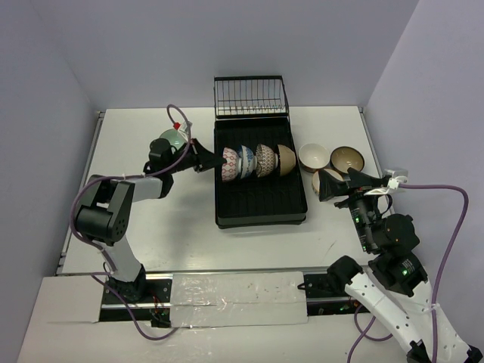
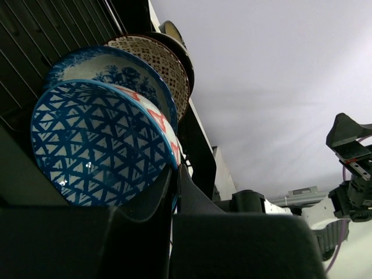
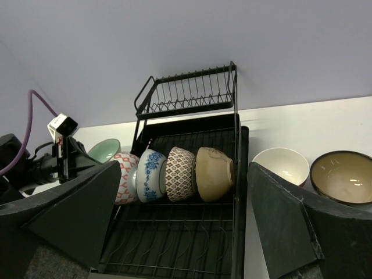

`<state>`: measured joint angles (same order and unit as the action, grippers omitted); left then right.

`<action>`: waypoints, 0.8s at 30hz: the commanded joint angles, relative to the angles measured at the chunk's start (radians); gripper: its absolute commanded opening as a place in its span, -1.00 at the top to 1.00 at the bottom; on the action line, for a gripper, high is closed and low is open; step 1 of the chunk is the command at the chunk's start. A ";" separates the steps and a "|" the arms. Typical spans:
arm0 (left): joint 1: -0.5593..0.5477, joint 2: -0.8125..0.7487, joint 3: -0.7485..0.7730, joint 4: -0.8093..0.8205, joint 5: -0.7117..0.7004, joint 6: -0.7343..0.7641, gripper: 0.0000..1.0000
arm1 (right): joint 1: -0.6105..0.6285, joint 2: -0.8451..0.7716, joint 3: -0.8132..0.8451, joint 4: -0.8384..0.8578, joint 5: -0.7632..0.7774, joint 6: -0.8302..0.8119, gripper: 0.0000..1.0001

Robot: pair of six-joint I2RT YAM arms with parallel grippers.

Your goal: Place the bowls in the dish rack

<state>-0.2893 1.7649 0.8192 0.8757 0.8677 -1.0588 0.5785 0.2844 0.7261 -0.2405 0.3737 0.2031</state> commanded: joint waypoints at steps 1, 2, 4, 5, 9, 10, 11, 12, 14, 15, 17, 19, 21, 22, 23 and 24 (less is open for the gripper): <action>0.001 -0.001 0.055 0.036 0.051 0.029 1.00 | 0.011 -0.001 -0.004 0.017 -0.009 -0.010 -0.93; 0.001 0.001 0.058 0.026 0.054 0.037 0.99 | 0.011 0.001 -0.004 0.018 -0.010 -0.010 -0.93; 0.001 0.008 0.067 0.020 0.065 0.045 1.00 | 0.011 0.004 -0.004 0.020 -0.010 -0.008 -0.93; 0.001 0.013 0.072 0.032 0.071 0.040 0.99 | 0.011 0.006 -0.004 0.020 -0.012 -0.008 -0.93; 0.001 0.028 0.072 0.106 0.094 -0.030 1.00 | 0.011 0.009 -0.005 0.017 -0.018 -0.007 -0.92; 0.001 0.028 0.067 0.123 0.099 -0.046 0.99 | 0.011 0.009 -0.004 0.018 -0.016 -0.007 -0.92; 0.001 0.028 0.066 0.138 0.103 -0.071 1.00 | 0.011 0.009 -0.004 0.017 -0.015 -0.007 -0.92; 0.001 0.030 0.064 0.169 0.106 -0.084 1.00 | 0.011 0.007 -0.005 0.018 -0.015 -0.007 -0.92; 0.001 0.030 0.063 0.184 0.113 -0.107 1.00 | 0.011 0.007 -0.005 0.021 -0.015 -0.007 -0.92; 0.001 0.031 0.064 0.204 0.113 -0.113 1.00 | 0.011 0.007 -0.004 0.021 -0.016 -0.007 -0.92; 0.001 0.041 0.061 0.224 0.117 -0.139 1.00 | 0.009 0.009 -0.005 0.018 -0.019 -0.007 -0.92; 0.001 0.057 0.061 0.259 0.119 -0.161 1.00 | 0.011 0.010 -0.004 0.018 -0.022 -0.005 -0.92; -0.002 0.071 0.061 0.258 0.114 -0.164 1.00 | 0.011 0.010 -0.004 0.018 -0.021 -0.007 -0.92; -0.004 0.074 0.064 0.240 0.113 -0.158 0.99 | 0.011 0.010 -0.002 0.017 -0.022 -0.007 -0.92; -0.005 0.077 0.063 0.232 0.105 -0.144 1.00 | 0.011 0.010 -0.002 0.018 -0.022 -0.008 -0.92; -0.007 0.079 0.064 0.226 0.102 -0.139 0.99 | 0.011 0.009 -0.002 0.018 -0.022 -0.008 -0.92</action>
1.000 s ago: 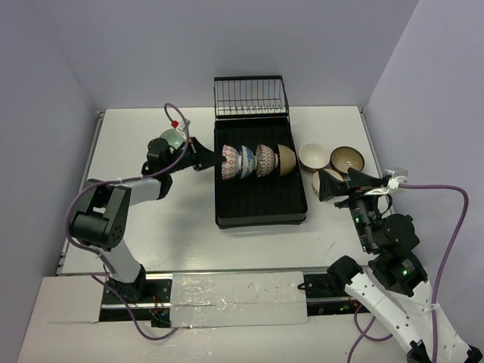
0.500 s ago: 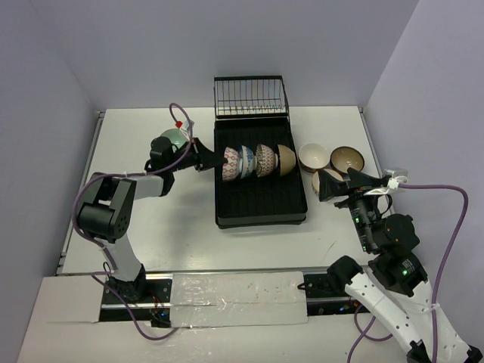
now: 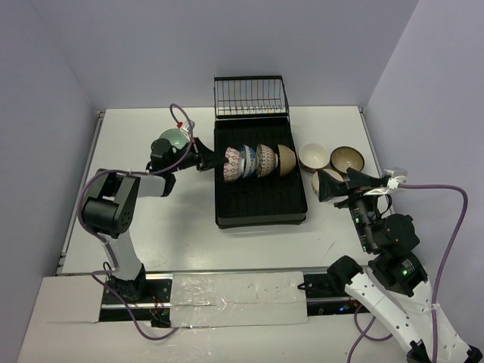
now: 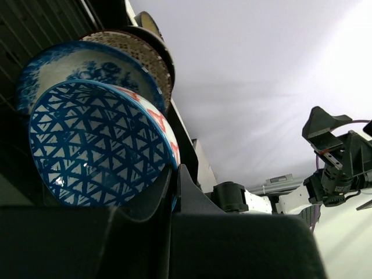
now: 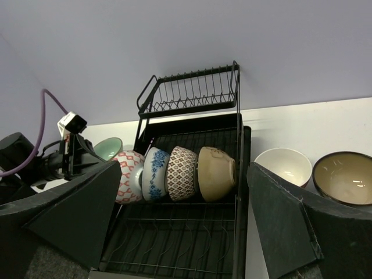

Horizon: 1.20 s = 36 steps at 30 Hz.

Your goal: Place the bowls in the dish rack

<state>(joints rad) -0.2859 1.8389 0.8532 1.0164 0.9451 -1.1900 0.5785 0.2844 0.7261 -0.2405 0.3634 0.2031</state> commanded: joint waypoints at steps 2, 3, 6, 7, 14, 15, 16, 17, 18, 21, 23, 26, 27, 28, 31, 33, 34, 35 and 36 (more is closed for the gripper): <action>-0.015 0.019 0.032 0.077 0.020 -0.006 0.99 | 0.011 0.009 -0.004 0.018 -0.012 -0.007 -0.92; -0.016 0.031 0.030 0.086 0.021 -0.014 1.00 | 0.011 0.009 -0.002 0.018 -0.012 -0.007 -0.92; -0.018 0.052 0.027 0.119 0.023 -0.039 1.00 | 0.011 0.013 -0.004 0.020 -0.015 -0.005 -0.92; -0.018 0.057 0.026 0.129 0.024 -0.055 1.00 | 0.011 0.015 -0.004 0.018 -0.015 -0.007 -0.92; -0.018 0.079 0.020 0.159 0.020 -0.062 0.99 | 0.011 0.010 -0.004 0.020 -0.014 -0.005 -0.92; -0.018 0.065 0.020 0.112 0.009 -0.045 1.00 | 0.011 0.010 -0.005 0.018 -0.014 -0.005 -0.92; -0.018 0.057 0.021 0.081 0.001 -0.005 1.00 | 0.011 0.010 -0.005 0.018 -0.014 -0.004 -0.92; -0.018 0.036 0.024 0.045 -0.006 0.016 0.99 | 0.011 0.010 -0.007 0.018 -0.014 -0.004 -0.92; -0.018 0.022 0.030 -0.041 -0.018 0.044 1.00 | 0.011 0.012 -0.007 0.018 -0.014 -0.004 -0.92; -0.018 -0.039 0.046 -0.185 -0.090 0.162 0.89 | 0.011 0.013 -0.007 0.021 -0.014 -0.002 -0.92; -0.018 -0.062 0.058 -0.307 -0.138 0.222 0.75 | 0.011 0.013 -0.007 0.021 -0.015 -0.002 -0.92; -0.018 -0.095 0.076 -0.400 -0.184 0.262 0.40 | 0.011 0.015 -0.008 0.021 -0.015 -0.002 -0.92; -0.018 -0.108 0.082 -0.413 -0.190 0.267 0.20 | 0.011 0.015 -0.007 0.021 -0.015 -0.002 -0.92; -0.019 -0.115 0.087 -0.429 -0.196 0.274 0.11 | 0.012 0.015 -0.007 0.020 -0.015 -0.002 -0.92; -0.019 -0.156 0.113 -0.508 -0.227 0.312 -0.22 | 0.011 0.015 -0.005 0.017 -0.015 -0.002 -0.92; -0.019 -0.197 0.162 -0.652 -0.274 0.357 -0.42 | 0.011 0.012 -0.004 0.018 -0.015 -0.002 -0.92; -0.019 -0.216 0.185 -0.715 -0.304 0.413 -0.46 | 0.011 0.012 -0.005 0.017 -0.015 -0.002 -0.92; -0.019 -0.249 0.231 -0.845 -0.336 0.443 -0.55 | 0.011 0.010 -0.005 0.018 -0.015 -0.002 -0.92; -0.018 -0.268 0.254 -0.916 -0.427 0.508 -0.59 | 0.011 0.009 -0.005 0.017 -0.015 -0.002 -0.92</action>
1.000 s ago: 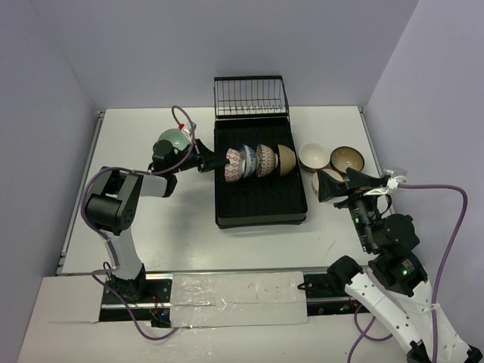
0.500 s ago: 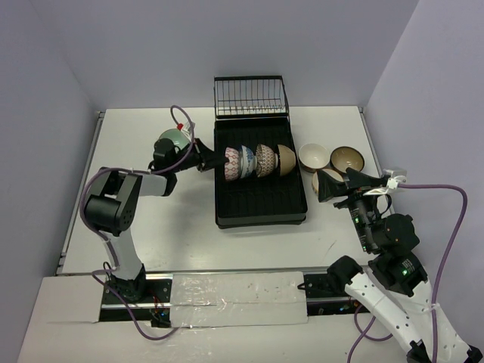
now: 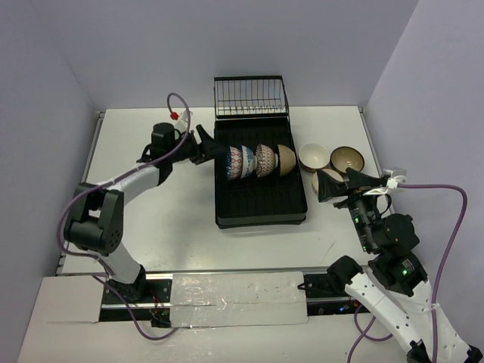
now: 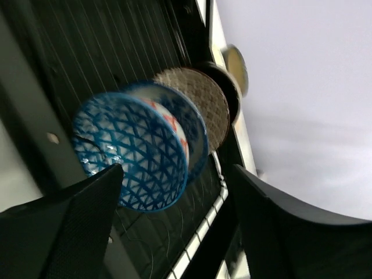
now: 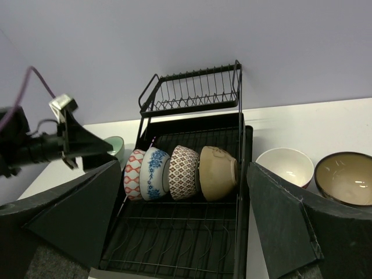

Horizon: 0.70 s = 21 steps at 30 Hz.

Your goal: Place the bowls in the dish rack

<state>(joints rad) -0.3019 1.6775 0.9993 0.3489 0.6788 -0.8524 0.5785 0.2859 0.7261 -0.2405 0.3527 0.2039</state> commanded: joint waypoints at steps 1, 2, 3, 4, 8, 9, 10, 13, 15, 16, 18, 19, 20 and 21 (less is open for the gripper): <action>-0.002 -0.125 0.134 -0.317 -0.221 0.203 -0.62 | 0.011 0.007 -0.005 0.017 -0.006 -0.003 -0.92; 0.000 -0.156 0.184 -0.455 -0.289 0.232 -0.67 | 0.011 0.006 -0.004 0.017 -0.006 -0.003 -0.92; 0.000 -0.166 0.206 -0.511 -0.421 0.292 -0.69 | 0.011 0.004 -0.005 0.017 -0.004 -0.003 -0.92; 0.003 -0.176 0.229 -0.559 -0.485 0.321 -0.71 | 0.011 0.004 -0.004 0.017 -0.003 -0.003 -0.92; 0.012 -0.139 0.340 -0.718 -0.740 0.455 -0.77 | 0.011 0.001 -0.008 0.024 -0.009 -0.001 -0.92; 0.015 -0.122 0.355 -0.734 -0.764 0.495 -0.79 | 0.011 0.002 -0.008 0.024 -0.009 -0.001 -0.92; 0.026 -0.101 0.369 -0.752 -0.800 0.510 -0.79 | 0.011 0.004 -0.008 0.023 -0.012 -0.001 -0.92; 0.040 0.013 0.459 -0.813 -0.831 0.555 -0.79 | 0.011 0.004 -0.010 0.021 -0.012 -0.001 -0.92; 0.041 0.106 0.541 -0.847 -0.844 0.582 -0.75 | 0.011 0.004 -0.008 0.020 -0.017 -0.003 -0.92; 0.041 0.135 0.567 -0.873 -0.854 0.588 -0.73 | 0.012 0.002 -0.008 0.020 -0.018 -0.004 -0.92; 0.041 0.211 0.628 -0.887 -0.874 0.604 -0.64 | 0.012 0.001 -0.008 0.021 -0.018 -0.006 -0.92; 0.043 0.235 0.647 -0.890 -0.886 0.607 -0.61 | 0.012 0.001 -0.008 0.020 -0.017 -0.006 -0.92; 0.043 0.279 0.685 -0.907 -0.904 0.610 -0.55 | 0.012 0.002 -0.008 0.021 -0.017 -0.006 -0.92; 0.043 0.300 0.705 -0.919 -0.909 0.615 -0.51 | 0.011 0.002 -0.008 0.020 -0.017 -0.004 -0.92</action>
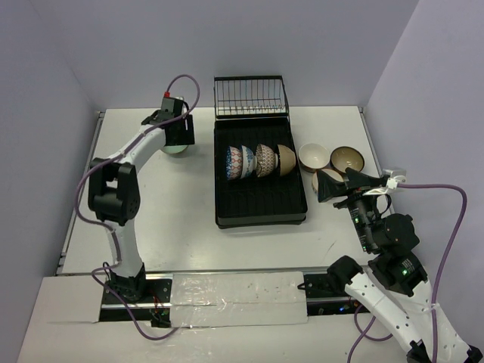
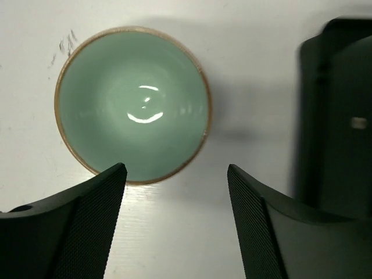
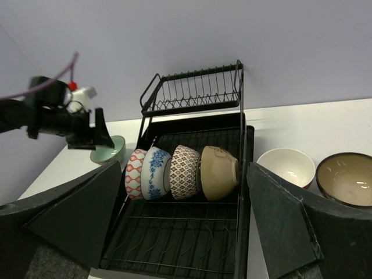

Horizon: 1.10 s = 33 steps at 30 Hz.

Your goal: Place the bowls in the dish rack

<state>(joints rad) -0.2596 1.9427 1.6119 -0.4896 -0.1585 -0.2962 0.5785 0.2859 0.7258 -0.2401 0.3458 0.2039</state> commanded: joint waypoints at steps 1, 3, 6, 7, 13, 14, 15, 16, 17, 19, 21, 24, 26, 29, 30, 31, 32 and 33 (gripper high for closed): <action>-0.001 0.056 0.112 -0.093 -0.079 0.060 -0.48 | 0.012 0.004 -0.006 0.018 -0.010 -0.008 -0.92; 0.000 0.099 0.147 -0.107 -0.096 0.063 -0.35 | 0.012 0.007 -0.008 0.018 -0.010 -0.006 -0.92; -0.001 0.128 0.157 -0.096 -0.095 0.065 -0.23 | 0.012 0.009 -0.008 0.016 -0.010 -0.008 -0.92; -0.001 0.134 0.155 -0.090 -0.089 0.066 -0.22 | 0.012 0.012 -0.008 0.016 -0.007 -0.008 -0.92; -0.009 0.168 0.155 -0.067 -0.052 0.069 -0.13 | 0.011 0.018 -0.009 0.016 -0.004 -0.004 -0.92; -0.010 0.171 0.149 -0.058 -0.047 0.072 -0.13 | 0.012 0.021 -0.009 0.018 -0.002 -0.004 -0.92; -0.012 0.174 0.148 -0.050 -0.049 0.074 -0.12 | 0.011 0.021 -0.009 0.016 -0.004 -0.004 -0.92; -0.015 0.177 0.148 -0.044 -0.050 0.074 -0.12 | 0.012 0.024 -0.009 0.016 -0.002 -0.004 -0.92; -0.015 0.188 0.157 -0.046 -0.053 0.072 -0.10 | 0.012 0.024 -0.009 0.018 -0.004 -0.004 -0.92; -0.015 0.208 0.174 -0.050 -0.055 0.074 -0.08 | 0.012 0.029 -0.011 0.016 -0.004 -0.004 -0.92; -0.017 0.217 0.181 -0.046 -0.044 0.078 -0.01 | 0.011 0.033 -0.011 0.016 -0.005 -0.003 -0.92; -0.018 0.225 0.192 -0.043 -0.049 0.085 0.13 | 0.012 0.036 -0.011 0.016 -0.005 -0.004 -0.92; -0.018 0.220 0.192 -0.032 -0.050 0.089 0.26 | 0.012 0.036 -0.012 0.015 -0.004 -0.004 -0.92; -0.018 0.216 0.192 -0.027 -0.046 0.092 0.47 | 0.011 0.038 -0.012 0.016 -0.005 -0.003 -0.92; -0.018 0.216 0.191 -0.029 -0.044 0.091 0.53 | 0.012 0.038 -0.011 0.016 -0.005 -0.003 -0.92; -0.018 0.216 0.194 -0.032 -0.044 0.091 0.59 | 0.011 0.039 -0.012 0.018 -0.007 -0.003 -0.92; -0.020 0.214 0.194 -0.035 -0.042 0.088 0.70 | 0.012 0.039 -0.012 0.015 -0.008 -0.003 -0.92; -0.018 0.213 0.192 -0.046 -0.044 0.086 0.78 | 0.012 0.038 -0.012 0.016 -0.007 -0.003 -0.92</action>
<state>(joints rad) -0.2764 2.1723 1.7687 -0.5392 -0.2161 -0.2134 0.5800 0.3141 0.7136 -0.2409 0.3462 0.2039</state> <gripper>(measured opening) 0.151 0.961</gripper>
